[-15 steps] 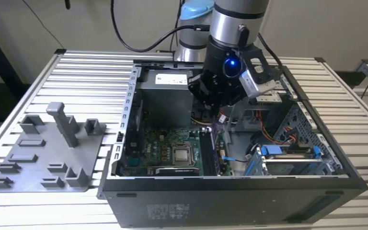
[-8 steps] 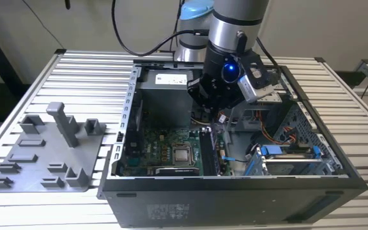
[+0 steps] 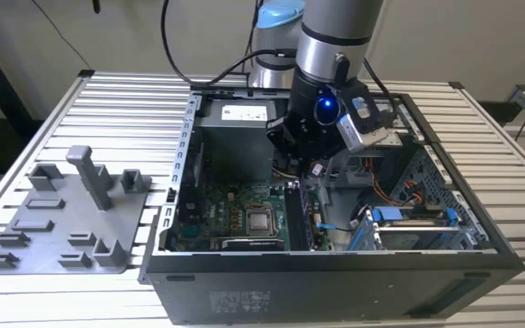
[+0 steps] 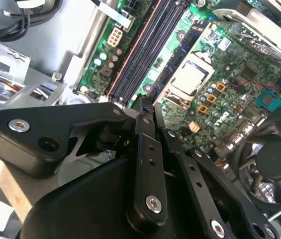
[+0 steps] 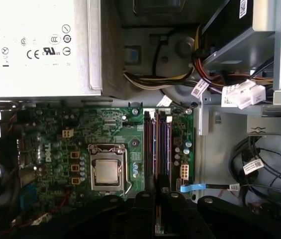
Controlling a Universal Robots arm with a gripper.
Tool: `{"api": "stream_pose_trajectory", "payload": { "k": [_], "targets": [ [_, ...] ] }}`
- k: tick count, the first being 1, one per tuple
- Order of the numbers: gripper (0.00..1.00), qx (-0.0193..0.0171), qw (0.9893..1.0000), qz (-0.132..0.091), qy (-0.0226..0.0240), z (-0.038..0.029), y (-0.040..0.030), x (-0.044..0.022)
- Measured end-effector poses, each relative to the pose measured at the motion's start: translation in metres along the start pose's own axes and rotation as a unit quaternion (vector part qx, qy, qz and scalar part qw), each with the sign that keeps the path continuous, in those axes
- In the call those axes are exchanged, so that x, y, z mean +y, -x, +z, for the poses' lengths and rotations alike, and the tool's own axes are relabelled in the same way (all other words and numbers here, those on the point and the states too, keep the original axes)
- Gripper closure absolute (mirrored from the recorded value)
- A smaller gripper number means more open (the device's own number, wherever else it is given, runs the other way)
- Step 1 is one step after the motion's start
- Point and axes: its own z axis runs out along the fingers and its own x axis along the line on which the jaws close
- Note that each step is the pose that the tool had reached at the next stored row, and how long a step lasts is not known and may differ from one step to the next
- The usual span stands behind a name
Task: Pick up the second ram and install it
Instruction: 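Insert the second ram into the second slot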
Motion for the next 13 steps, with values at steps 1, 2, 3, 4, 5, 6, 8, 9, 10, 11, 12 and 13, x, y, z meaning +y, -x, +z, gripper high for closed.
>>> {"api": "stream_pose_trajectory", "payload": {
  "k": [1, 2, 3, 4, 5, 6, 8, 9, 10, 11, 12, 13],
  "targets": [
    [0.86, 0.0000, 1.0000, 0.000, 0.0000, 0.0017, 0.0000, 0.0000],
    [0.86, 0.0000, 1.0000, 0.000, 0.0000, 0.0023, 0.0000, 0.0000],
    [0.86, 0.0000, 1.0000, 0.000, 0.0000, 0.0023, 0.0000, 0.0000],
    [0.86, 0.0000, 1.0000, 0.000, -0.0001, 0.0022, 0.0000, 0.0000],
    [0.86, 0.0001, 1.0000, 0.000, -0.0001, 0.0023, 0.0000, 0.0000],
    [0.86, 0.0000, 1.0000, 0.000, -0.0001, 0.0023, 0.0000, 0.0000],
    [0.86, 0.0000, 1.0000, 0.000, 0.0000, 0.0025, 0.0000, 0.0000],
    [0.86, -0.0001, 1.0000, 0.000, 0.0002, 0.0032, 0.0000, 0.0001],
    [0.86, -0.0001, 1.0000, 0.000, 0.0003, 0.0045, 0.0000, 0.0001],
    [0.86, 0.0000, 1.0000, 0.000, 0.0001, 0.0056, 0.0000, 0.0001],
    [0.86, -0.0004, 1.0000, 0.000, 0.0001, 0.0074, 0.0001, 0.0001],
    [0.86, -0.0008, 1.0000, 0.000, 0.0001, 0.0092, 0.0001, 0.0002]
  ]
}}
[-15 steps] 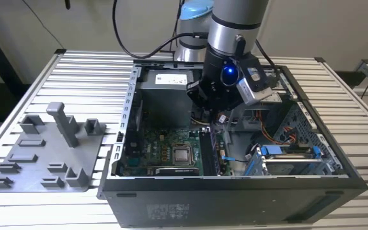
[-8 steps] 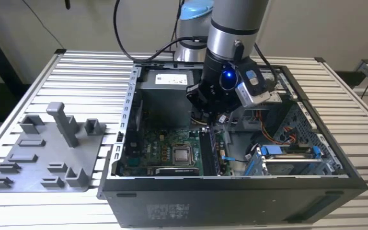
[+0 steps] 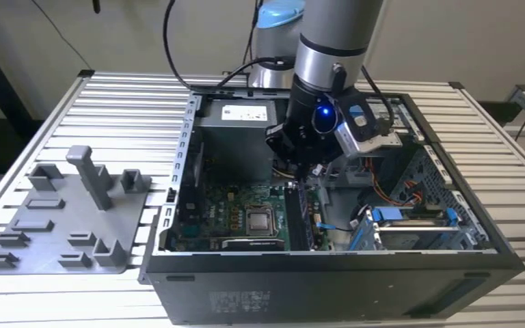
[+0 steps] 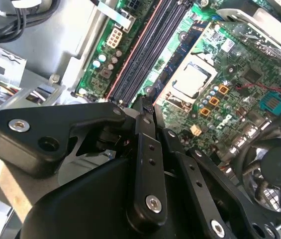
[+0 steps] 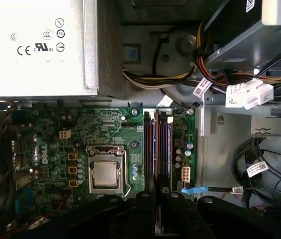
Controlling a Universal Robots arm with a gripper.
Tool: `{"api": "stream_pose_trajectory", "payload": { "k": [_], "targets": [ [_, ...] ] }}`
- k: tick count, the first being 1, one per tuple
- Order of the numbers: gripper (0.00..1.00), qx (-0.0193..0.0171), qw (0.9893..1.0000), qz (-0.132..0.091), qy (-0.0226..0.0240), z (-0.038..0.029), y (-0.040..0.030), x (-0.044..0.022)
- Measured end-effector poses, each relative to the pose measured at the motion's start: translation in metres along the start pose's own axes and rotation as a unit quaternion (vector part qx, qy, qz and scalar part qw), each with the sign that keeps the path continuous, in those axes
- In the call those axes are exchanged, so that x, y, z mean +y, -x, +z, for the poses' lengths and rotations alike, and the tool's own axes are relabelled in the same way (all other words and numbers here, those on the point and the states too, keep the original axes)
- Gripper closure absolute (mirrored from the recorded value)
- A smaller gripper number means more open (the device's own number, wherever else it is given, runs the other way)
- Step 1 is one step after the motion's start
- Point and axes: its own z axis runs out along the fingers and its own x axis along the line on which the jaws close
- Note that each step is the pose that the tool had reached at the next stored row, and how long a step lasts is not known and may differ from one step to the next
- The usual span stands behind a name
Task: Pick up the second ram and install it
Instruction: 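Insert the second ram into the second slot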
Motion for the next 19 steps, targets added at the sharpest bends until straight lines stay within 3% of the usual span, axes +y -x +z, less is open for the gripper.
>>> {"api": "stream_pose_trajectory", "payload": {
  "k": [12, 19],
  "targets": [
    [0.86, -0.0001, 1.0000, 0.000, -0.0001, 0.0218, -0.0035, -0.0002],
    [0.86, -0.0001, 1.0000, 0.000, 0.0000, 0.0347, -0.0039, -0.0056]
  ]
}}
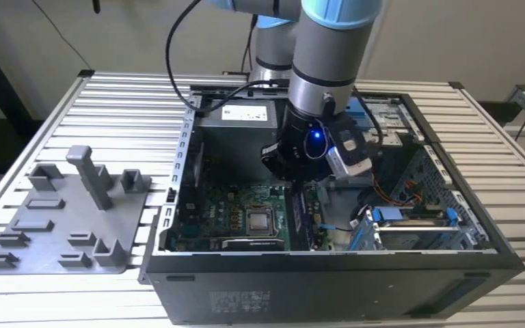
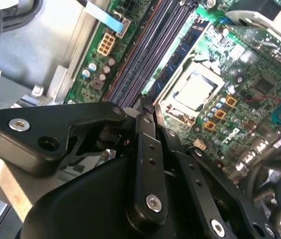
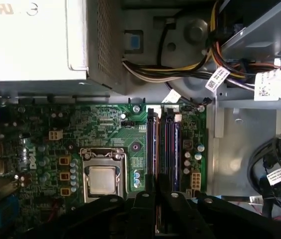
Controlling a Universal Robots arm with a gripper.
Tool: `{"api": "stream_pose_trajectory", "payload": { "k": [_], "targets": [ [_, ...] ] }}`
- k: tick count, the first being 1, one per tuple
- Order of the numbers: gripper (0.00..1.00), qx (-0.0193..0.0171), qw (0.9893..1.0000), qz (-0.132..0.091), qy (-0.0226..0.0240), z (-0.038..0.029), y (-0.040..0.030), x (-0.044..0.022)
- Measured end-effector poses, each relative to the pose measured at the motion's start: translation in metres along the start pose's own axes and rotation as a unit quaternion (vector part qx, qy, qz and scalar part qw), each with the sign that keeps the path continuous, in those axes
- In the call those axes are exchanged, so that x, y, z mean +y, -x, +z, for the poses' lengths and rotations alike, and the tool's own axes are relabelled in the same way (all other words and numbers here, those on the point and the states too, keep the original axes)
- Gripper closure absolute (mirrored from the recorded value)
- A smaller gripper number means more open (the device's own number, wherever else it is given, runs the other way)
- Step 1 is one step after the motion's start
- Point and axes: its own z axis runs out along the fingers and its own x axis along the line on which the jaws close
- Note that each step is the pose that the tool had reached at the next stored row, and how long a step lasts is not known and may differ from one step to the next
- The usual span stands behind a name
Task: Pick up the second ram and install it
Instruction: 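Insert the second ram into the second slot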
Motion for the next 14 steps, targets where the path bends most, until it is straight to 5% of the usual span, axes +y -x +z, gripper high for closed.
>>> {"api": "stream_pose_trajectory", "payload": {
  "k": [14],
  "targets": [
    [0.86, 0.0003, 0.9998, 0.021, -0.0017, 0.0166, 0.0003, -0.0033]
  ]
}}
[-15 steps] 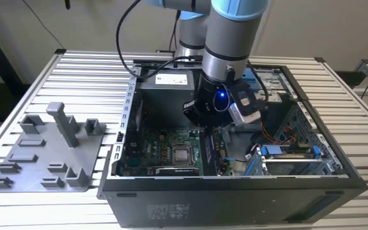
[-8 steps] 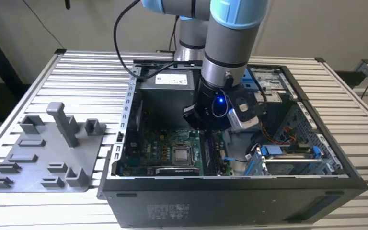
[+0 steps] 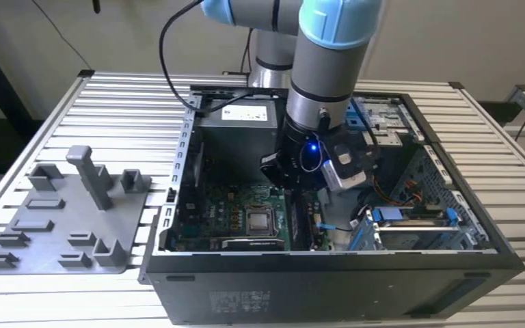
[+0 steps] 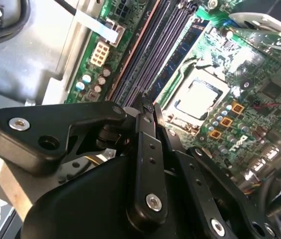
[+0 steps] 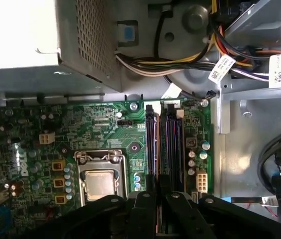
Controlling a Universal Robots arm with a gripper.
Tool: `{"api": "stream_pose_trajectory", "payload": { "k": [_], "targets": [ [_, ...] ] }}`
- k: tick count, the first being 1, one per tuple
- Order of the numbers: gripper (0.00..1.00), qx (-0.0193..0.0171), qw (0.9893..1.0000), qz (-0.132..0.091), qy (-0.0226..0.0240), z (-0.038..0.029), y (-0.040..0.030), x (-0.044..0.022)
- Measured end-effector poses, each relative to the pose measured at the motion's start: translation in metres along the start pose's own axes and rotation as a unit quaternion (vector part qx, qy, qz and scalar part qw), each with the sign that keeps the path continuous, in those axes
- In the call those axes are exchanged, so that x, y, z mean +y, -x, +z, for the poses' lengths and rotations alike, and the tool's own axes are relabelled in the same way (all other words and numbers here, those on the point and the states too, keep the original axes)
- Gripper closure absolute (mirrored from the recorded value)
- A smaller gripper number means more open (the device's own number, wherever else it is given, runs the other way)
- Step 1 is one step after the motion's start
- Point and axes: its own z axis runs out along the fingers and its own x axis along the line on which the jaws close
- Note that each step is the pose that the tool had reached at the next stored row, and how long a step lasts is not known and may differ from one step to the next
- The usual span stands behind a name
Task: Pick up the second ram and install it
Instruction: 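Insert the second ram into the second slot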
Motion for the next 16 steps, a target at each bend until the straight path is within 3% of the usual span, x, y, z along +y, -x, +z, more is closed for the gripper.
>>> {"api": "stream_pose_trajectory", "payload": {
  "k": [7, 16],
  "targets": [
    [0.86, 0.0000, 1.0000, 0.000, 0.0000, 0.0082, 0.0002, -0.0019],
    [0.86, -0.0002, 1.0000, 0.000, -0.0012, 0.0094, 0.0003, -0.0036]
  ]
}}
